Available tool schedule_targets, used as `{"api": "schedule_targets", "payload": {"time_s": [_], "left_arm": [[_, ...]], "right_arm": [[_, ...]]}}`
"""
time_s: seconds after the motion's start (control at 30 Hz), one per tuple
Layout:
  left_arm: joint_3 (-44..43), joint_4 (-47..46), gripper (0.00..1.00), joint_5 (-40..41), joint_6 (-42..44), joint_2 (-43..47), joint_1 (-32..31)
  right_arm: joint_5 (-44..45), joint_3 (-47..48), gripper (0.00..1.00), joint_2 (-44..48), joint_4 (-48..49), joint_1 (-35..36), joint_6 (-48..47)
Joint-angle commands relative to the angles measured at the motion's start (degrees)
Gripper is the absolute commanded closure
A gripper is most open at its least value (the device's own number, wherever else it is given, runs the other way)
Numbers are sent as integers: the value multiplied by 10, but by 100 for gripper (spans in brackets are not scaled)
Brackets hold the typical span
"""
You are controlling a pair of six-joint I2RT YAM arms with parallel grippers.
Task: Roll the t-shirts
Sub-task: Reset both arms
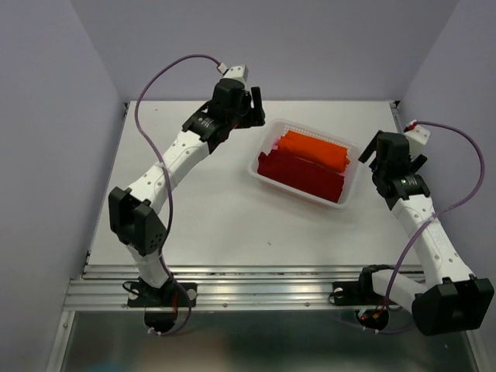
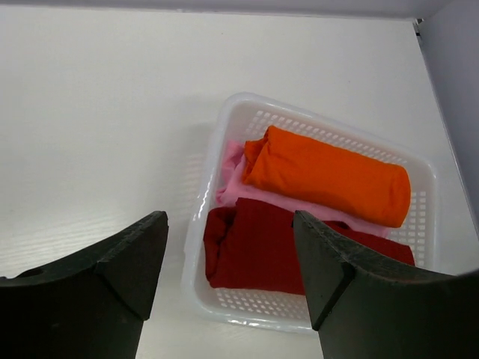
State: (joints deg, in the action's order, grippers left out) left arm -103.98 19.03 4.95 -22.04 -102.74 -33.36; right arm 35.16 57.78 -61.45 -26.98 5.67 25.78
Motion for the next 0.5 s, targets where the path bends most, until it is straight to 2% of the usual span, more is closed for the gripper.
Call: {"api": "schedule_targets", "payload": {"time_s": [0.0, 0.07, 0.23, 0.47], "left_arm": [[83, -24, 21, 42, 10, 96, 17], [164, -39, 17, 40, 2, 145, 31], [269, -58, 10, 66, -4, 241, 61], [377, -73, 9, 109, -21, 386, 138]], "right_arm": [[40, -26, 0, 20, -6, -3, 26], [44, -36, 0, 36, -4, -3, 37], [52, -44, 0, 59, -4, -3, 37], [49, -51, 0, 68, 0, -3, 53]]}}
